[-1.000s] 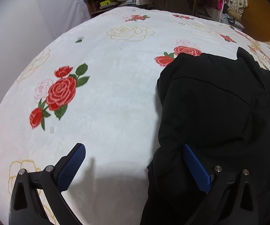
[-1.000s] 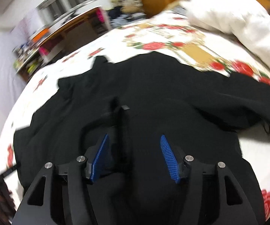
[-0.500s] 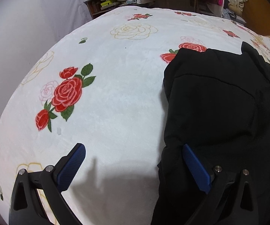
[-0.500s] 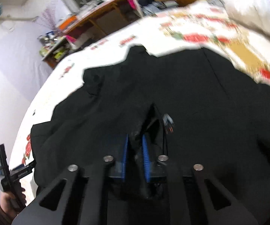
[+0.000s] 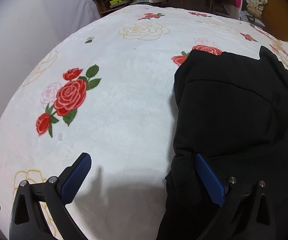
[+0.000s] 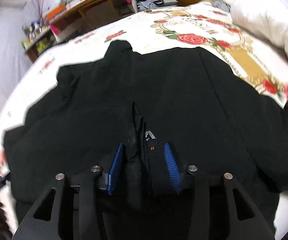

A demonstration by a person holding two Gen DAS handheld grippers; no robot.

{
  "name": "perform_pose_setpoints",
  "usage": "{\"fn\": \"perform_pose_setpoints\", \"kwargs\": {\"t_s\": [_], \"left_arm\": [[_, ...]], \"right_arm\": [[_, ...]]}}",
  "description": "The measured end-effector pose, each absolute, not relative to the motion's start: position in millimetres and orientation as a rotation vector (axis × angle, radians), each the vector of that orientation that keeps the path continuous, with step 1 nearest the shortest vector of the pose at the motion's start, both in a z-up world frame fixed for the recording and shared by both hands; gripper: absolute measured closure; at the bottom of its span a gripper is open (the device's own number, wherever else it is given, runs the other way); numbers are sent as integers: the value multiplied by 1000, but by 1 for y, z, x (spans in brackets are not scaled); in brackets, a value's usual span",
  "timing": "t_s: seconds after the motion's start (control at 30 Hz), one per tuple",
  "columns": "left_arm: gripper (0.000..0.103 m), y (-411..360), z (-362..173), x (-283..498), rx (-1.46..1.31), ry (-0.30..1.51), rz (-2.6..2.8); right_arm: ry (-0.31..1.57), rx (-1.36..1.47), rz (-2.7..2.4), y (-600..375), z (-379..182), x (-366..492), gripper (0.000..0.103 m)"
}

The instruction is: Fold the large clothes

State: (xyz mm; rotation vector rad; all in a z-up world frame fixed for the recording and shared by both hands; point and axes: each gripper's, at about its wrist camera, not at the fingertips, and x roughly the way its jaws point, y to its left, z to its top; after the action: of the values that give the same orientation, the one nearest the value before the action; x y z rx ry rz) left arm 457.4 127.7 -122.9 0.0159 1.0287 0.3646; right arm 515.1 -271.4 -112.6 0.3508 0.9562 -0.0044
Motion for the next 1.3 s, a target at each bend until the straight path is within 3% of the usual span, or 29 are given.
{"fn": "perform_pose_setpoints", "kwargs": {"t_s": [0.07, 0.17, 0.37, 0.7, 0.8, 1.3], "left_arm": [[0, 125, -120, 455, 35, 1013, 374], [0, 121, -120, 454, 51, 1021, 390], [0, 116, -104, 444, 59, 1027, 415], [0, 55, -40, 407, 83, 926, 252], [0, 26, -33, 398, 93, 917, 176], [0, -127, -46, 384, 107, 922, -136]], "right_arm": [[910, 351, -33, -276, -100, 503, 56], [879, 300, 27, -262, -93, 492, 44], [1000, 239, 4, -249, -113, 493, 44], [801, 193, -28, -292, -32, 422, 40], [774, 251, -84, -330, -22, 385, 28], [780, 421, -617, -543, -51, 229, 27]]}}
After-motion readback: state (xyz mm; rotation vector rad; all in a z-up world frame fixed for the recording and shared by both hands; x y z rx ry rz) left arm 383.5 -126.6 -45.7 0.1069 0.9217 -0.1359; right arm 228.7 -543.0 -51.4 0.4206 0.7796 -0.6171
